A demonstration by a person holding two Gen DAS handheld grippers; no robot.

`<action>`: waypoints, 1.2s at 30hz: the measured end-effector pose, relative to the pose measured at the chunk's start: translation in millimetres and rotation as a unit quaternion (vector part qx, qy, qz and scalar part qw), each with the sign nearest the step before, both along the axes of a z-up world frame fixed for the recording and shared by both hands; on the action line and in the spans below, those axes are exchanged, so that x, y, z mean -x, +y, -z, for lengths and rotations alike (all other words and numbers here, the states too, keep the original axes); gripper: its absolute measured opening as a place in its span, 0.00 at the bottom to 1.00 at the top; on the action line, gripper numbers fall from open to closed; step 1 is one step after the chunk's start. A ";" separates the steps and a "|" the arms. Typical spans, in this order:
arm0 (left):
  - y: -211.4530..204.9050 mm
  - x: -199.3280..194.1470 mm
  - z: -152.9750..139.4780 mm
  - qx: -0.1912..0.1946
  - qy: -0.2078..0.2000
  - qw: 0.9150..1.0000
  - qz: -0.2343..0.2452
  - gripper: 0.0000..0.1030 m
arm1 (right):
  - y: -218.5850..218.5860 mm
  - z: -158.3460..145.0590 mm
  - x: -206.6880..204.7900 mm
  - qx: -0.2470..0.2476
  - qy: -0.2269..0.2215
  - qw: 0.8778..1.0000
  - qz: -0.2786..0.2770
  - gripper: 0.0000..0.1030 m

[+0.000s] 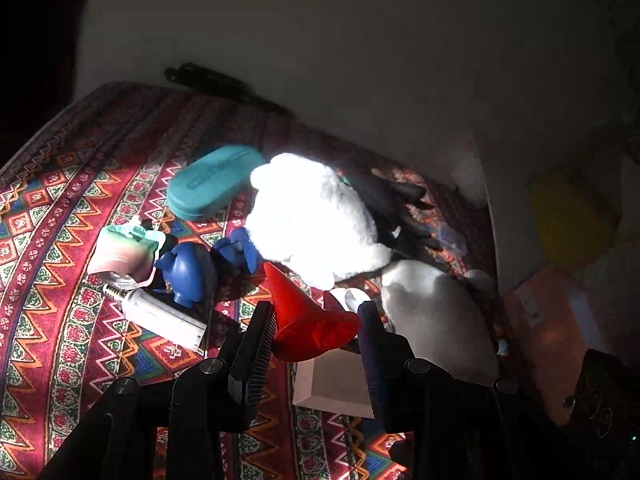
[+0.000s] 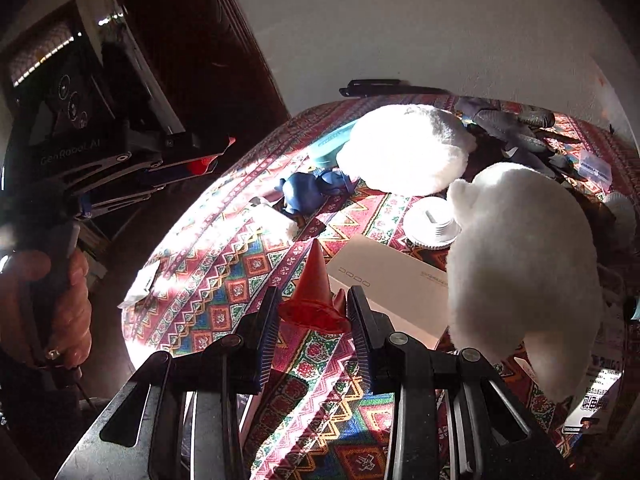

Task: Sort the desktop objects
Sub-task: 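Grasp a red cone with the right tool while the left tool grasps another red cone, then lift and carry both red cones with both tools toward the orange box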

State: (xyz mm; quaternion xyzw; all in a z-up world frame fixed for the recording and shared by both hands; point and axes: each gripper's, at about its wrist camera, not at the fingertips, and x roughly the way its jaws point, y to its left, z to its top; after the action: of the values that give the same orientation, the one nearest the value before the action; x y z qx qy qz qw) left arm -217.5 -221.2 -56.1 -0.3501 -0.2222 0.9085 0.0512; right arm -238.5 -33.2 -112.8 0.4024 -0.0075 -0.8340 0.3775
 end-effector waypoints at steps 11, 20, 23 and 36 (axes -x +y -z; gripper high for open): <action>23.7 -34.6 -41.5 -0.006 0.047 0.999 0.025 0.34 | 46.6 -55.6 -18.9 0.048 0.070 0.994 0.067 0.35; 64.5 -47.3 -65.9 -0.008 0.070 0.995 0.066 0.34 | 101.4 -95.6 -37.1 0.070 0.126 0.981 0.127 0.35; 82.5 -47.0 -70.5 -0.009 0.073 0.994 0.083 0.34 | 124.8 -107.3 -42.7 0.079 0.138 0.976 0.149 0.35; 212.3 -12.3 -90.8 -0.022 0.085 0.976 0.197 0.34 | 264.9 -133.3 -53.2 0.102 0.166 0.935 0.295 0.35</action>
State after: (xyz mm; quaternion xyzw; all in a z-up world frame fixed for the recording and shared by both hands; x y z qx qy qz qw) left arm -205.2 -8.9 34.7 -0.3070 -0.1635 0.9021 0.2555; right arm -185.2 231.7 20.5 0.1971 -0.1487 -0.9575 0.1493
